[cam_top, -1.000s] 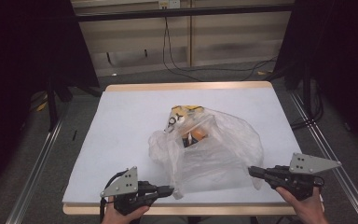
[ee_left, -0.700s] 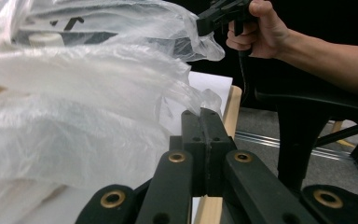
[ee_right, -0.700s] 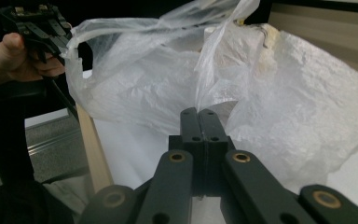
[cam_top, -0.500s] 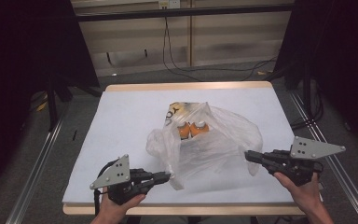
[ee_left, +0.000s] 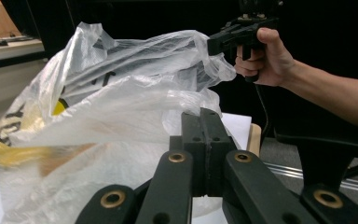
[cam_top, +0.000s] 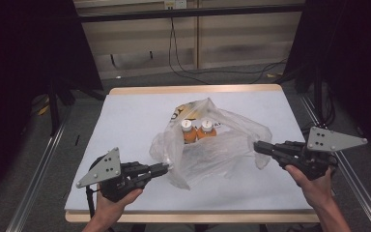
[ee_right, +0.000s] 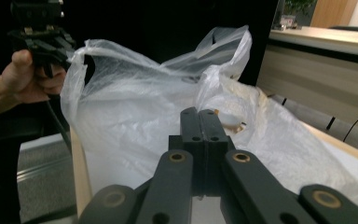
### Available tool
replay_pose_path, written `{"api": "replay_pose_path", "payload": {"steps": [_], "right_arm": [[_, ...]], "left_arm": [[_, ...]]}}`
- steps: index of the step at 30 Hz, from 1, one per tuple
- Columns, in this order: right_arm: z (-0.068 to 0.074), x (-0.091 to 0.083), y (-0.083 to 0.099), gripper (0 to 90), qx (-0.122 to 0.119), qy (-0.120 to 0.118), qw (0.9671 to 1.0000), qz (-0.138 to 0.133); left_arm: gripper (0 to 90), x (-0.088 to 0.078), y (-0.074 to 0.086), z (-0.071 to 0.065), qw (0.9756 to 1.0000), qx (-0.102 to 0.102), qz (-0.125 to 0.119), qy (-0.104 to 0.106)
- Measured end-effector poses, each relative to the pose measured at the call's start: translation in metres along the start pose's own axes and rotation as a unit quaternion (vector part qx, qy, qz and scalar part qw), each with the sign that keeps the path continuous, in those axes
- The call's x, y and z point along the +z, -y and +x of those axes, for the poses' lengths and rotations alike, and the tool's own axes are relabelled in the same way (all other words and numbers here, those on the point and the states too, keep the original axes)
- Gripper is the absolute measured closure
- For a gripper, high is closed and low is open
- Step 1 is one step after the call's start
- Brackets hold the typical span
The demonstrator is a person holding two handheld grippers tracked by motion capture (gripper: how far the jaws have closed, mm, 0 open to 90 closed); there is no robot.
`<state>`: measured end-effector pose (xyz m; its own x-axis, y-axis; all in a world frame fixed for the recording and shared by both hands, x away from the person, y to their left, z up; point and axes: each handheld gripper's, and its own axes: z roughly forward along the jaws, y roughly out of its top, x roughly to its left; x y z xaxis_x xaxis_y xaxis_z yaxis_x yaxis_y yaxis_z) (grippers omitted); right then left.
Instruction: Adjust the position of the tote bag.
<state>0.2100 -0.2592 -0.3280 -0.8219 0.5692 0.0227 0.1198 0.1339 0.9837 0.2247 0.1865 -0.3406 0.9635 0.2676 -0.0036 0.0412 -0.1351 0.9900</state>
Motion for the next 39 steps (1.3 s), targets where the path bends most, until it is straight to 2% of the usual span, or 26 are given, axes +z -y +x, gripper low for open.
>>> {"api": "replay_pose_path", "payload": {"steps": [1,6,8,13,15,16,19,23,26,27,31,33,35,39], "right_arm": [[-0.001,0.000,-0.002,90.0,0.001,0.001,1.0000,-0.003],[-0.002,0.004,-0.015,90.0,0.000,-0.003,0.9998,-0.018],[-0.006,0.006,-0.023,90.0,-0.001,0.001,0.9997,-0.025],[-0.013,0.008,-0.034,90.0,0.004,0.003,0.9990,-0.044],[-0.018,0.009,-0.046,90.0,0.000,0.021,0.9986,-0.049],[-0.020,0.009,-0.049,90.0,0.001,0.020,0.9984,-0.053],[-0.024,0.009,-0.056,90.0,0.000,0.026,0.9981,-0.057],[-0.032,0.012,-0.066,90.0,0.000,0.036,0.9975,-0.061],[-0.038,0.015,-0.074,90.0,0.003,0.039,0.9968,-0.070],[-0.040,0.015,-0.077,90.0,0.002,0.040,0.9966,-0.072],[-0.053,0.017,-0.087,90.0,0.008,0.055,0.9951,-0.081],[-0.056,0.017,-0.088,90.0,0.011,0.058,0.9947,-0.084],[-0.062,0.017,-0.092,90.0,0.017,0.063,0.9938,-0.090],[-0.069,0.019,-0.101,90.0,0.018,0.071,0.9925,-0.097]], "left_arm": [[90.0,0.000,-0.001,0.001,1.0000,-0.006,-0.004,-0.002],[90.0,-0.005,-0.012,0.008,0.9998,0.004,-0.013,-0.012],[90.0,-0.010,-0.022,0.013,0.9993,0.006,-0.029,-0.023],[90.0,-0.018,-0.035,0.023,0.9981,0.008,-0.048,-0.039],[90.0,-0.021,-0.040,0.028,0.9976,0.012,-0.052,-0.045],[90.0,-0.025,-0.044,0.033,0.9967,0.013,-0.059,-0.053],[90.0,-0.029,-0.048,0.037,0.9956,0.012,-0.070,-0.061],[90.0,-0.033,-0.053,0.044,0.9950,0.011,-0.071,-0.069],[90.0,-0.037,-0.056,0.051,0.9936,0.015,-0.077,-0.081],[90.0,-0.038,-0.058,0.052,0.9926,0.009,-0.084,-0.086],[90.0,-0.045,-0.062,0.064,0.9910,0.011,-0.085,-0.102],[90.0,-0.047,-0.062,0.070,0.9898,0.004,-0.090,-0.110],[90.0,-0.049,-0.061,0.077,0.9897,-0.003,-0.088,-0.113],[90.0,-0.050,-0.060,0.083,0.9893,-0.003,-0.081,-0.121]]}}
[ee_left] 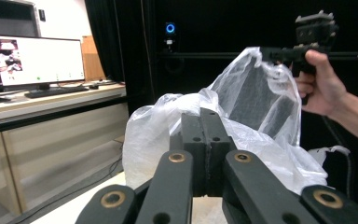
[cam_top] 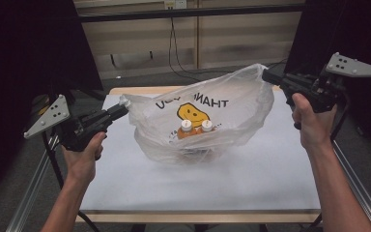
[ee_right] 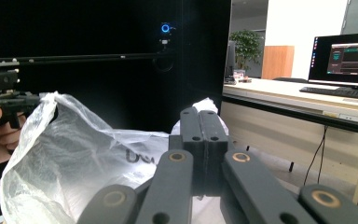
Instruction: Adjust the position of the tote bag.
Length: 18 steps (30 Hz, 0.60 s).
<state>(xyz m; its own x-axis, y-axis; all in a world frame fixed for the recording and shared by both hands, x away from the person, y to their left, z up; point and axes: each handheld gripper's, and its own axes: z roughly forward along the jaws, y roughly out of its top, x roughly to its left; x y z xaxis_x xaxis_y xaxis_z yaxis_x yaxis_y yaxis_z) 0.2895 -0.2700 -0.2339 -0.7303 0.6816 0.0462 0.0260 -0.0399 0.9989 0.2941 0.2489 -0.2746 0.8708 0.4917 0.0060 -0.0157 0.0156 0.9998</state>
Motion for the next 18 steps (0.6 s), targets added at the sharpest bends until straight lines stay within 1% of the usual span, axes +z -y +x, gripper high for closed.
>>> {"api": "replay_pose_path", "payload": {"steps": [1,2,3,5,7,8,9,10,12,13,14,16,17,18], "right_arm": [[0.000,0.001,-0.001,90.0,-0.001,0.000,1.0000,0.001],[0.000,0.003,-0.003,90.0,-0.002,0.001,1.0000,0.002],[0.000,0.004,-0.005,90.0,-0.004,0.000,1.0000,0.000],[-0.001,0.008,-0.008,90.0,-0.002,0.000,1.0000,-0.001],[-0.002,0.010,-0.010,90.0,-0.002,0.002,1.0000,-0.001],[-0.003,0.011,-0.011,90.0,0.000,0.002,1.0000,-0.002],[-0.005,0.014,-0.013,90.0,0.002,0.006,1.0000,-0.006],[-0.005,0.014,-0.013,90.0,0.002,0.006,1.0000,-0.006],[-0.008,0.017,-0.017,90.0,0.002,0.006,0.9999,-0.009],[-0.008,0.018,-0.019,90.0,0.003,0.007,0.9999,-0.012],[-0.009,0.020,-0.022,90.0,0.002,0.004,0.9999,-0.012],[-0.009,0.023,-0.022,90.0,0.004,0.002,0.9999,-0.011],[-0.009,0.023,-0.022,90.0,0.004,0.002,0.9999,-0.011],[-0.010,0.024,-0.020,90.0,0.005,0.002,0.9999,-0.012]], "left_arm": [[90.0,0.000,0.000,0.002,1.0000,-0.001,0.001,-0.001],[90.0,0.000,-0.002,0.004,1.0000,0.003,0.004,-0.001],[90.0,-0.001,-0.002,0.005,1.0000,0.001,0.005,-0.004],[90.0,-0.001,-0.007,0.010,1.0000,0.001,0.007,-0.003],[90.0,0.000,-0.009,0.011,1.0000,-0.002,0.005,-0.003],[90.0,0.000,-0.011,0.013,0.9999,0.006,0.009,-0.005],[90.0,0.000,-0.016,0.015,0.9999,0.010,0.009,-0.008],[90.0,0.000,-0.016,0.015,0.9999,0.010,0.009,-0.008],[90.0,-0.001,-0.022,0.017,0.9998,0.013,0.006,-0.012],[90.0,-0.001,-0.024,0.017,0.9999,0.011,0.003,-0.013],[90.0,-0.002,-0.025,0.017,0.9997,0.021,0.010,-0.008],[90.0,0.000,-0.025,0.015,0.9998,0.020,0.009,-0.006],[90.0,0.001,-0.022,0.015,0.9998,0.018,0.012,-0.001],[90.0,0.004,-0.016,0.014,0.9998,0.012,0.014,-0.001]]}}
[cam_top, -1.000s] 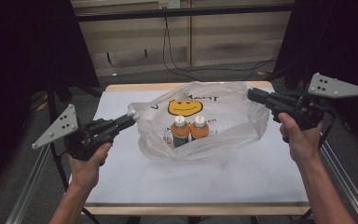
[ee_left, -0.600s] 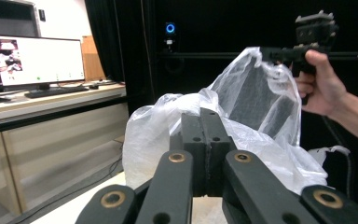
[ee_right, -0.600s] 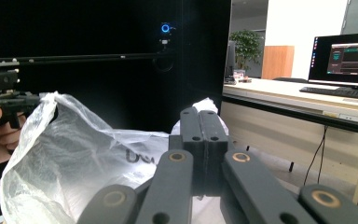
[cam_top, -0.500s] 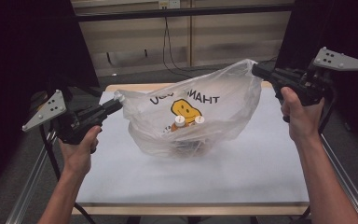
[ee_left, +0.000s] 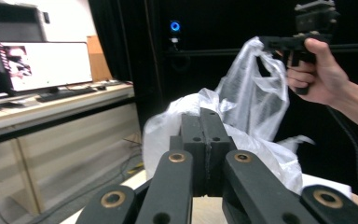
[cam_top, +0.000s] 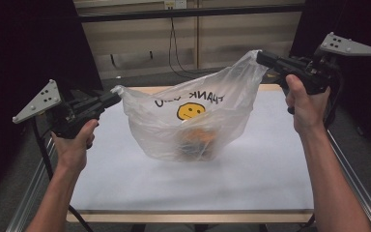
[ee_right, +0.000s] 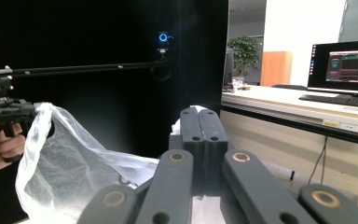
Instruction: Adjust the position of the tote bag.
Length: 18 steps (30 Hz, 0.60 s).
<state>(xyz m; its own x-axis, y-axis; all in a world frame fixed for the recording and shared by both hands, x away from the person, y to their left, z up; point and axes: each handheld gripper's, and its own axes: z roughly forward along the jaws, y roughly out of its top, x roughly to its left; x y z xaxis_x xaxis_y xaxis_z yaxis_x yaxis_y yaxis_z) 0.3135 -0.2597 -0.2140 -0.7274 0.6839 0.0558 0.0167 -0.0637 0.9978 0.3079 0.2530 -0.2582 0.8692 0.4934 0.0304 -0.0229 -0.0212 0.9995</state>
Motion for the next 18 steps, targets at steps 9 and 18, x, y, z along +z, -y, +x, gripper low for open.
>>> {"api": "replay_pose_path", "payload": {"steps": [9,18], "right_arm": [[-0.009,0.002,0.027,90.0,0.012,0.009,0.9994,0.031],[-0.015,0.003,0.052,90.0,0.033,0.015,0.9980,0.052]], "left_arm": [[90.0,0.021,0.042,0.005,0.9986,-0.022,0.045,0.018],[90.0,0.026,0.062,0.007,0.9972,-0.033,0.066,0.012]]}}
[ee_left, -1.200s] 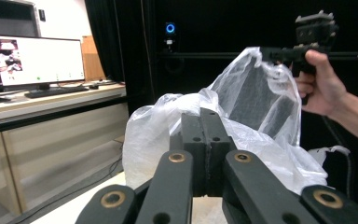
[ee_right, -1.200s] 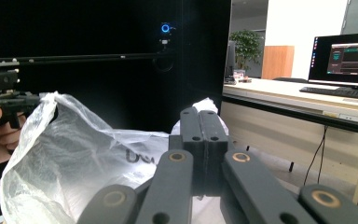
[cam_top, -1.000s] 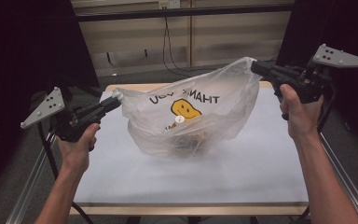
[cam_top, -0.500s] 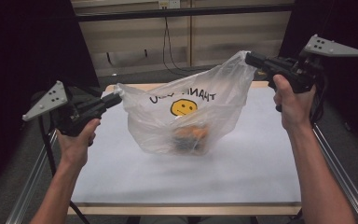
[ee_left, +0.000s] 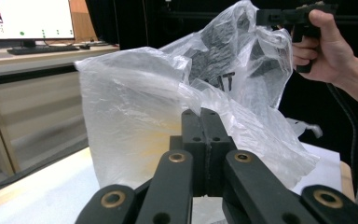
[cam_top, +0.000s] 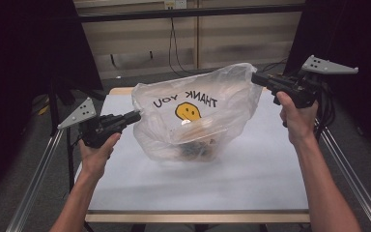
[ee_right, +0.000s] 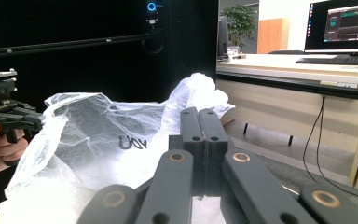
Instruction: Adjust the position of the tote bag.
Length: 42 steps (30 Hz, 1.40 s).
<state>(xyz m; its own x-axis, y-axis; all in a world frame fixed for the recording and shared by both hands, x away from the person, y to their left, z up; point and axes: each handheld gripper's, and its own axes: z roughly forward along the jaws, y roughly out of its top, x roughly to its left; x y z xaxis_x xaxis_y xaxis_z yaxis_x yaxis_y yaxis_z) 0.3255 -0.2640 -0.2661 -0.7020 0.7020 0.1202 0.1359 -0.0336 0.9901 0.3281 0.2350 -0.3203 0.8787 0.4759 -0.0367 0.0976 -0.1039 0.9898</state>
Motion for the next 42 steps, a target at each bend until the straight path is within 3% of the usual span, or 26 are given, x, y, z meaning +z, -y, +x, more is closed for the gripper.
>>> {"api": "replay_pose_path", "payload": {"steps": [4,14,20,23,31,37,42], "right_arm": [[0.001,0.007,0.009,90.0,-0.008,0.007,0.9996,0.025],[-0.008,0.025,0.047,90.0,0.013,0.015,0.9975,0.068],[-0.016,0.024,0.071,90.0,0.034,0.018,0.9962,0.078],[-0.020,0.022,0.088,90.0,0.049,0.018,0.9949,0.086],[-0.020,0.020,0.110,90.0,0.057,0.006,0.9935,0.099],[-0.021,0.020,0.137,90.0,0.068,0.009,0.9888,0.133],[-0.023,0.019,0.146,90.0,0.074,0.013,0.9861,0.149]], "left_arm": [[90.0,0.004,0.009,0.002,0.9999,-0.009,0.010,0.004],[90.0,0.017,0.041,0.012,0.9982,-0.042,0.041,0.008],[90.0,0.030,0.062,0.016,0.9955,-0.061,0.071,0.013],[90.0,0.034,0.067,0.017,0.9948,-0.059,0.081,0.018],[90.0,0.045,0.077,0.014,0.9928,-0.058,0.100,0.032],[90.0,0.051,0.091,0.018,0.9898,-0.061,0.126,0.029],[90.0,0.056,0.101,0.020,0.9874,-0.065,0.142,0.029]]}}
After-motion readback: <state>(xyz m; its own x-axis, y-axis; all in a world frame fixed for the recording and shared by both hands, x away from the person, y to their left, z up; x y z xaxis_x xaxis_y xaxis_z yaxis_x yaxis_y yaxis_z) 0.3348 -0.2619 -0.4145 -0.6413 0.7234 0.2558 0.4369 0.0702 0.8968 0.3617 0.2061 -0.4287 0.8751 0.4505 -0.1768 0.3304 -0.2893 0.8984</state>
